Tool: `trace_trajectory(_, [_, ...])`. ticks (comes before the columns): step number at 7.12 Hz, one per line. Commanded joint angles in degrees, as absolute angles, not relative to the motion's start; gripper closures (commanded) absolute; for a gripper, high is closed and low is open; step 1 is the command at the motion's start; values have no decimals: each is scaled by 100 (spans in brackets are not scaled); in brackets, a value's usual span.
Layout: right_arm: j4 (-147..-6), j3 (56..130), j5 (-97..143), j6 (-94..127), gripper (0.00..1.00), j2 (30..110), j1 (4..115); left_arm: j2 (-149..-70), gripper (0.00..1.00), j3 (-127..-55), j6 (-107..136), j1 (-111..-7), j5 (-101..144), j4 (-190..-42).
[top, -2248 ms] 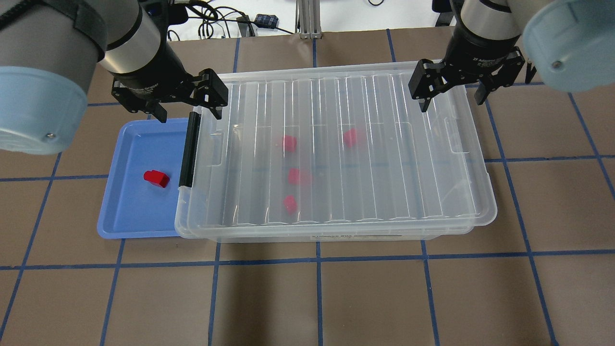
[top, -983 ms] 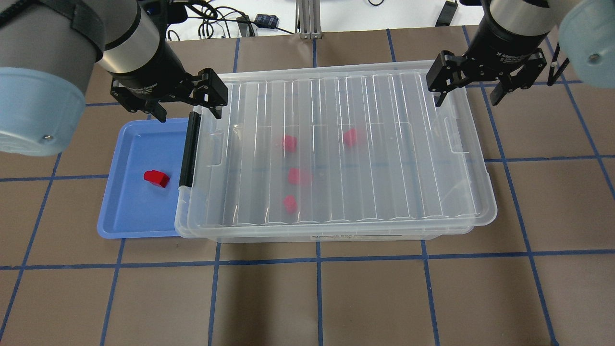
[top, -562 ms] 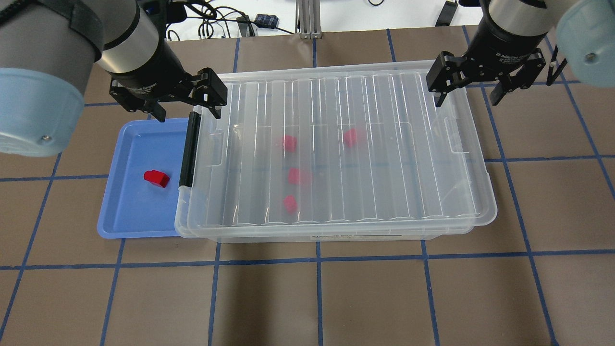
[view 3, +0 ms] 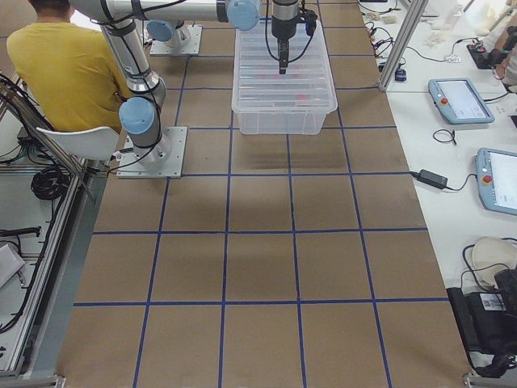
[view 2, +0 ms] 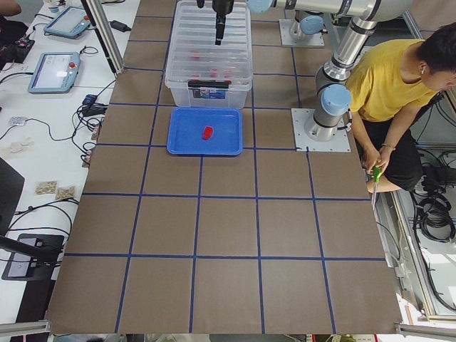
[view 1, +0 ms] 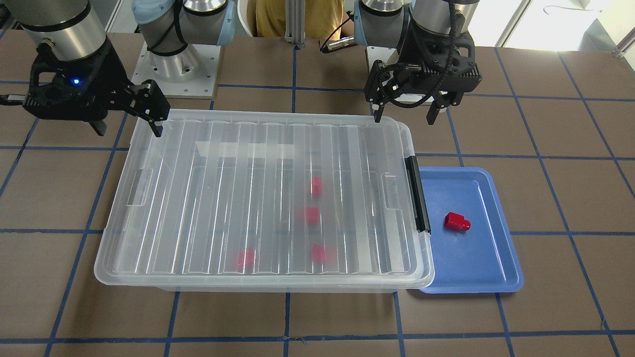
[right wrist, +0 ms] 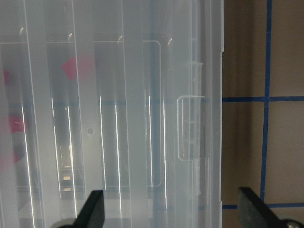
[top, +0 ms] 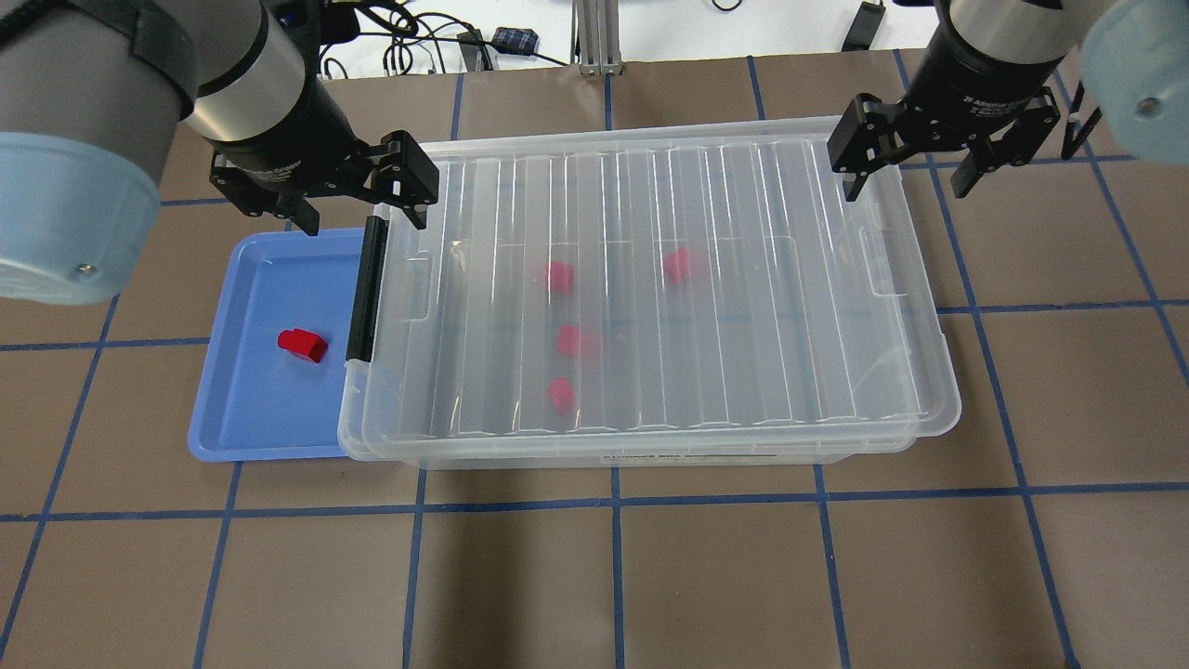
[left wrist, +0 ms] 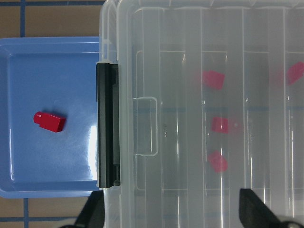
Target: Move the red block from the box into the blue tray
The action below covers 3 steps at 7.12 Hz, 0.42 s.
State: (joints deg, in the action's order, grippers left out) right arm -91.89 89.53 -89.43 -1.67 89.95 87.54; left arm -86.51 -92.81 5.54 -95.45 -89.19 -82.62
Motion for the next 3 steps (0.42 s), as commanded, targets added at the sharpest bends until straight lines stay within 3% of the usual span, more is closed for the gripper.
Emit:
trace_trajectory(1, [-9176,8947,-8956,-158,0,9017,8745,-8640,0,-9281,554,-9545,-8930,-8262])
trace_trajectory(3, [-9193,8912,-8938,-158,0,8991,8745,-8640,0,-9281,554,-9545,-8930,-8262])
